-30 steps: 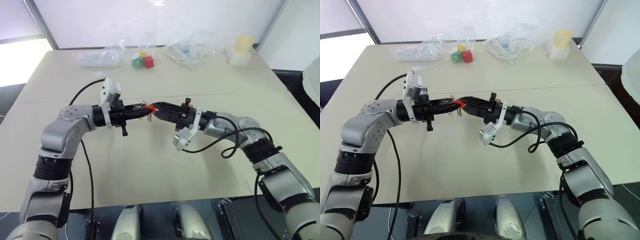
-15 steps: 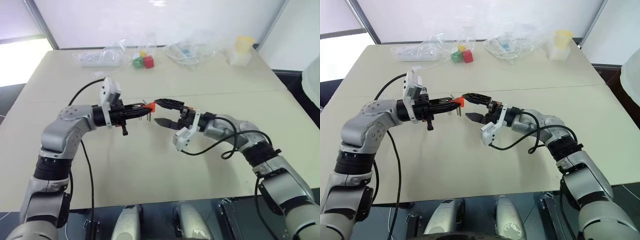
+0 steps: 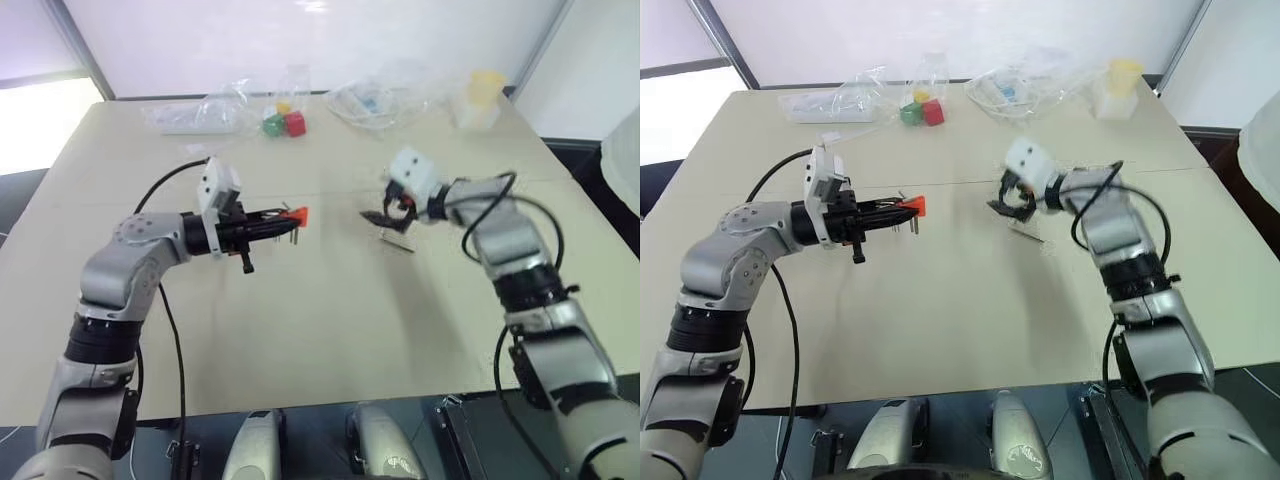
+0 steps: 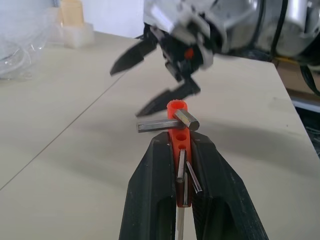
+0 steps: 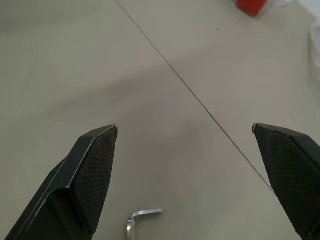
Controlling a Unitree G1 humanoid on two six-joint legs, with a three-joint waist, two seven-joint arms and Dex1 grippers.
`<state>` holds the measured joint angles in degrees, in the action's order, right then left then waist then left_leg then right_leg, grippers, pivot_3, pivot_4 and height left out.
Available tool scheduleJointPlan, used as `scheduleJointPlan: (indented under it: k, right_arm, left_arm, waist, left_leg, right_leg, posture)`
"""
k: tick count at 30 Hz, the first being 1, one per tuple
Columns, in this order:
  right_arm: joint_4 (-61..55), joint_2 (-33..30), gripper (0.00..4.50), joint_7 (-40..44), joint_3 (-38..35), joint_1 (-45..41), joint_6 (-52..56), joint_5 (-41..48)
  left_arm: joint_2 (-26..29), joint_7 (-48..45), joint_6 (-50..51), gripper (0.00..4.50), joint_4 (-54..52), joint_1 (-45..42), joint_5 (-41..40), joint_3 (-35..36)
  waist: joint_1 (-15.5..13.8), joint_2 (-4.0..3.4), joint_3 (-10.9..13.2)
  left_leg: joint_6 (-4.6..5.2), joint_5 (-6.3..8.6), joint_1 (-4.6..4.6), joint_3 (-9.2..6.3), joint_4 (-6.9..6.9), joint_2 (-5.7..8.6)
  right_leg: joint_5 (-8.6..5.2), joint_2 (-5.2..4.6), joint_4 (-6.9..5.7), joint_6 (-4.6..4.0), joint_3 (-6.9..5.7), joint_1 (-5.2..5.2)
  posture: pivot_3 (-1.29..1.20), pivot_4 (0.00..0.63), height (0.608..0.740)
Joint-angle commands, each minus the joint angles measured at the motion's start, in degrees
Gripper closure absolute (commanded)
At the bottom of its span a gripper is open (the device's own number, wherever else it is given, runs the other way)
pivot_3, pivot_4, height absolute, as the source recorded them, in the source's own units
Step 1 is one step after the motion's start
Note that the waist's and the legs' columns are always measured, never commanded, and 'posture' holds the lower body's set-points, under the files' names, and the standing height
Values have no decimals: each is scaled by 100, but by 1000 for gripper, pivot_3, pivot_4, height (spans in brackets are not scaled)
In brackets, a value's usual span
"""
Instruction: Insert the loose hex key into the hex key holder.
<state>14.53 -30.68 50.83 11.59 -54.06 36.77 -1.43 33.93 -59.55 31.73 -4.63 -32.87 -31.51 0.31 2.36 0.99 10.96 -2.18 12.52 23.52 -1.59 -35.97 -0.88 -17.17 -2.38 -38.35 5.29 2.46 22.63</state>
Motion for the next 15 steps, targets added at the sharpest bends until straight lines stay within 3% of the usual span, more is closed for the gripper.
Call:
scheduleJointPlan:
  k: [1,8,15]
  right_arm:
    - [-157,-92,50,442,111,-462,1126,261]
    - [57,-542,50,1389,1054,-528,1938,288]
    - [689,-716,50,1410,1396,-427,1243,-12]
  left_arm:
    - [-67,81,-204,4500,-153,-45,32,73]
    - [-168,176,-364,4500,-218,44,143,24]
    - [-173,274,-379,4500,-356,172,153,48]
  waist:
    - [-16,0,0]
    - [-86,0,0]
    - [-116,0,0]
  left_leg:
    - [1,1,0,0,0,1]
    - [5,3,10,5,-6,11]
    - [11,6,10,9,-7,9]
  right_leg:
    - [0,0,2,0,0,0]
    - [0,-9,8,1,0,2]
    - [1,-6,9,1,1,6]
  posture:
    - [0,150,740]
    - [0,150,740]
    - [0,150,740]
